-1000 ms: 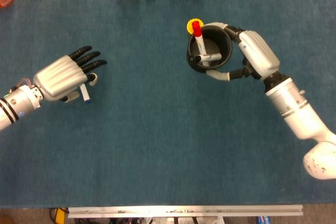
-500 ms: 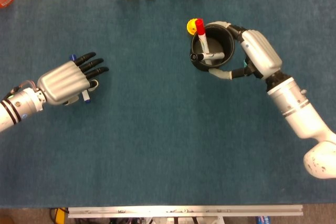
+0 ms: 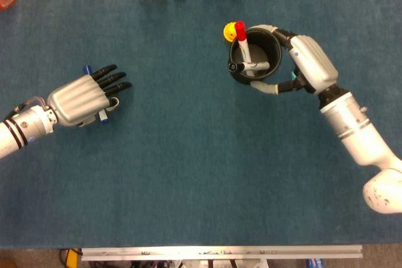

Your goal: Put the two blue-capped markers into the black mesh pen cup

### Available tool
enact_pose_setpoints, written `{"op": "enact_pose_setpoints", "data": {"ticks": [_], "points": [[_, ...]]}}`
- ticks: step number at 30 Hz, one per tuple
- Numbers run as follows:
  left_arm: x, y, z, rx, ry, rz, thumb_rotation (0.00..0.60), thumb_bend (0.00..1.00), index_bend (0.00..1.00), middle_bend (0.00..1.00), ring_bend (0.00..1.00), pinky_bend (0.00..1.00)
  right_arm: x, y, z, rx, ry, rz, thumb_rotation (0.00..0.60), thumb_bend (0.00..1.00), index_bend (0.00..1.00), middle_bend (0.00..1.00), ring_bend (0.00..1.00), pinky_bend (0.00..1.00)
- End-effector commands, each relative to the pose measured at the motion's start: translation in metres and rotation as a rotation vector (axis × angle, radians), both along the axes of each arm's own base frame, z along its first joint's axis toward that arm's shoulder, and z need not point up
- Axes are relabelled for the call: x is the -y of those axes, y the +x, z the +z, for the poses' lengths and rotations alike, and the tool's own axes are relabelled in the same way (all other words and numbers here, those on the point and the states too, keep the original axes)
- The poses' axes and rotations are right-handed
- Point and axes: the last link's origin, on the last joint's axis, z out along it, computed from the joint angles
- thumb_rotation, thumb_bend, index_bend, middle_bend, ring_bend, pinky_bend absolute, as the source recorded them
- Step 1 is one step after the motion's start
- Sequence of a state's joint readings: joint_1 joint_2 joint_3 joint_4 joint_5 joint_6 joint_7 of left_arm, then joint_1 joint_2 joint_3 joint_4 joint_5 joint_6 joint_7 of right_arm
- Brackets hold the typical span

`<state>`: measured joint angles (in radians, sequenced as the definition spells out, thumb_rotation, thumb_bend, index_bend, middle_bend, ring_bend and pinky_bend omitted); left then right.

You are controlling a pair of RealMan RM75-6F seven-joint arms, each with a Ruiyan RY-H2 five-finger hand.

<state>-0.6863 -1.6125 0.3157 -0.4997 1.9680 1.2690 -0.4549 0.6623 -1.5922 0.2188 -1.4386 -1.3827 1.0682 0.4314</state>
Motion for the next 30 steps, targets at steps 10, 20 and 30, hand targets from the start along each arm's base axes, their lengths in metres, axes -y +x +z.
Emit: {"op": "enact_pose_setpoints", "data": {"ticks": [10, 20, 30], "points": [[-0.0005, -0.0059, -0.0013, -0.010, 0.004, 0.023, 0.600, 0.25, 0.47, 0.11, 0.00, 0.05, 0.0014, -0.0003, -0.0021, -0.001, 0.006, -0.006, 0.600, 0.45, 0.42, 0.42, 0.34, 0.31], [-0.0017, -0.0070, -0.0030, -0.008, 0.005, 0.030, 0.600, 0.25, 0.51, 0.12, 0.00, 0.05, 0.0008, -0.0001, -0.0026, -0.007, 0.008, -0.010, 0.600, 0.45, 0.42, 0.42, 0.34, 0.31], [-0.0007, -0.0087, -0.0039, -0.001, 0.002, 0.047, 0.600, 0.25, 0.56, 0.14, 0.00, 0.05, 0.0009, 0.0002, -0.0036, -0.009, 0.012, -0.013, 0.600, 0.45, 0.42, 0.42, 0.34, 0.31]]}}
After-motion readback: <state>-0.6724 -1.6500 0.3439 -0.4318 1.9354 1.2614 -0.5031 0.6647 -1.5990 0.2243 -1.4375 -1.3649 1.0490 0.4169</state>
